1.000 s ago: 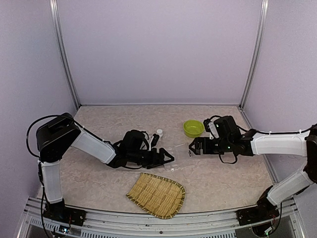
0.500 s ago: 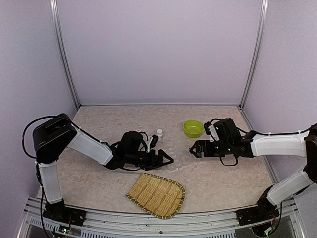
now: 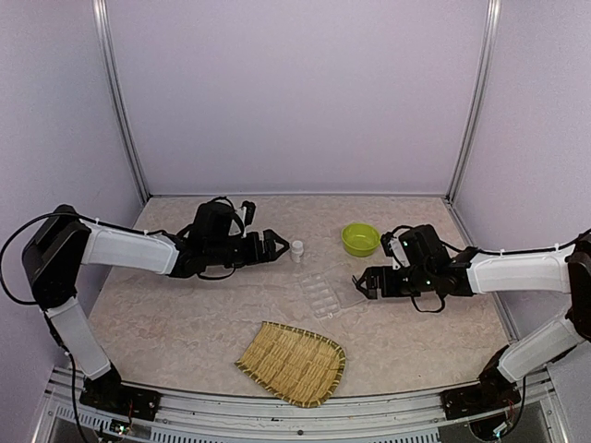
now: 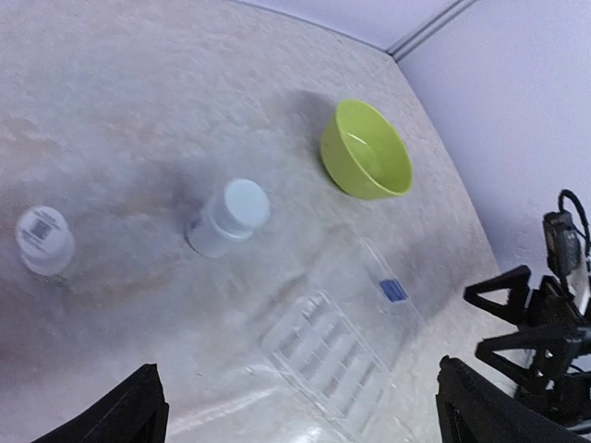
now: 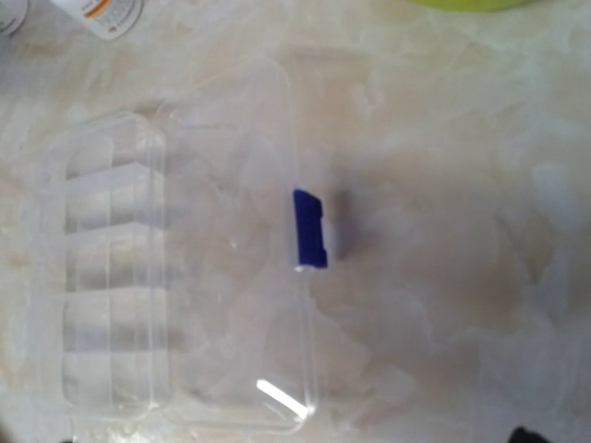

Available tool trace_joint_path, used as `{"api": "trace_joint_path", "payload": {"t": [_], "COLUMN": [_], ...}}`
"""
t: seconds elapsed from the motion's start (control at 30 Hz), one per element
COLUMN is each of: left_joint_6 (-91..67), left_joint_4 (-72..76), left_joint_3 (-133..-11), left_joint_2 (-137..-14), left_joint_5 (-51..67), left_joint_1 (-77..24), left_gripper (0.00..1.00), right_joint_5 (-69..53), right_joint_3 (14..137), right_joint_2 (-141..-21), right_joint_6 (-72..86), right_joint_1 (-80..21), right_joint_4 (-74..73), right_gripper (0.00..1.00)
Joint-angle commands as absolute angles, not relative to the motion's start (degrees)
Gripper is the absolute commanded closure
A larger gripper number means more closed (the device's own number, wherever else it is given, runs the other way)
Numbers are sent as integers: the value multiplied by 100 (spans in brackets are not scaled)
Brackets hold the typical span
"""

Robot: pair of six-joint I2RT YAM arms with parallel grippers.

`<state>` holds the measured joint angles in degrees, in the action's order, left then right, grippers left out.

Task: Sort the pills into containers
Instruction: Pick up the pill bottle from the center of the board.

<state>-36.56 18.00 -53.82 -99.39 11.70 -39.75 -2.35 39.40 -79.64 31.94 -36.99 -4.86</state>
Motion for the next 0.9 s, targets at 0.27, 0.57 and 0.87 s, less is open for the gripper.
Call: {"api": "trace_joint_path", "payload": {"t": [0.27, 0.57, 0.87], "left_joint_6": [-2475, -2127, -1817], "left_joint_4": [150, -284, -339], "left_joint_3": [-6663, -7247, -7510], "left_joint_2": [-10499, -11153, -11579], "left_joint_5": [-1163, -1931, -1941], "left_joint_1": [-3828, -3823, -3797], "left_gripper": [2, 13, 32], "right_joint_5": [-222, -249, -324], "right_joint_3": [3799, 3783, 3723], "right_joint_2": [-7717, -7655, -7669], "right_joint_6": [3136, 3168, 3211], "right_joint_1": [-3656, -3656, -3656], "right_joint_4": [-466, -481, -436], "right_gripper": [0, 0, 0]}}
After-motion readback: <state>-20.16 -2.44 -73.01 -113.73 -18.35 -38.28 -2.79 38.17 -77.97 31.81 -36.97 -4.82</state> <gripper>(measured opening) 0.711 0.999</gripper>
